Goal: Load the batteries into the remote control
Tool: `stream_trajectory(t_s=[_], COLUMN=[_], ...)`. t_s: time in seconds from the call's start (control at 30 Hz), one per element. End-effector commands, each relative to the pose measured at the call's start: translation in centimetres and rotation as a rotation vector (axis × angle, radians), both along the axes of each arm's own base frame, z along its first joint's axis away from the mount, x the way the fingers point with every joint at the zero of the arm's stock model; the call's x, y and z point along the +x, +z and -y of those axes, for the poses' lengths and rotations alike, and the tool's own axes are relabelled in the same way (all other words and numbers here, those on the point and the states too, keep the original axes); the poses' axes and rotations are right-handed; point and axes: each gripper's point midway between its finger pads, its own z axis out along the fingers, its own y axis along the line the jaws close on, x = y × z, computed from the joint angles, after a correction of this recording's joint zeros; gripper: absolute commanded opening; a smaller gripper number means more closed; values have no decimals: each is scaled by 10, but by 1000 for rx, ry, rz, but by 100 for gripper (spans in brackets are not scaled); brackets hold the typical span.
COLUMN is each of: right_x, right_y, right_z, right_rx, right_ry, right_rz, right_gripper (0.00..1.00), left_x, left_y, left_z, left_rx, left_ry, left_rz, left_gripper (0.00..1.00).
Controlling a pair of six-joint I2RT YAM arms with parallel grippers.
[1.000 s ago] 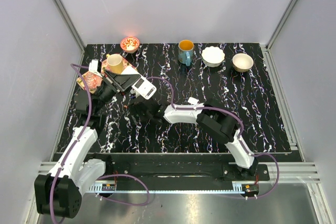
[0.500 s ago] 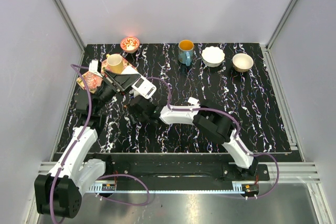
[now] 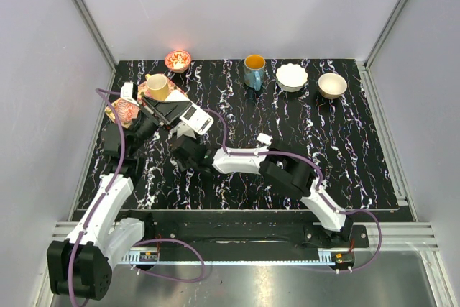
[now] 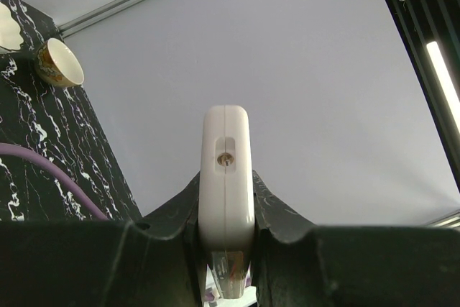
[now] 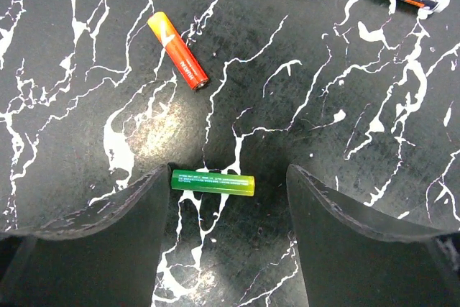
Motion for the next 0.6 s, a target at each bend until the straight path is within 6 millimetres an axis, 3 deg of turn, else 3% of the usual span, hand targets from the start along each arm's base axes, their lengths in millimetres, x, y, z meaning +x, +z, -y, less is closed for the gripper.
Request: stream_trajectory(t_s=[0.0,0.23,0.37,0.53,0.57], right_x=[-18,-21,-21,-22,-21], right_y=[-30,-32,-32,-32,-23], right_z=[10,14,17,33,37], right_rx=[-106,-119,-119,-129,-119], right_ry=[21,19,5,-39,-52], right_rz=[-36,-44,-46,-42,-27], right_gripper=[70,58,41,28,27], left_x=[-5,-5,-4,-3,-2], left_y=[15,13,11,11,10], left_z=[-5,-5,-5,-5,-5], left_rx=[-19,-17,-7,-5,-4], left_ry=[25,29,31,32,34], left_rz=[53,51,41,40,37], left_gripper=[0,0,0,0,0])
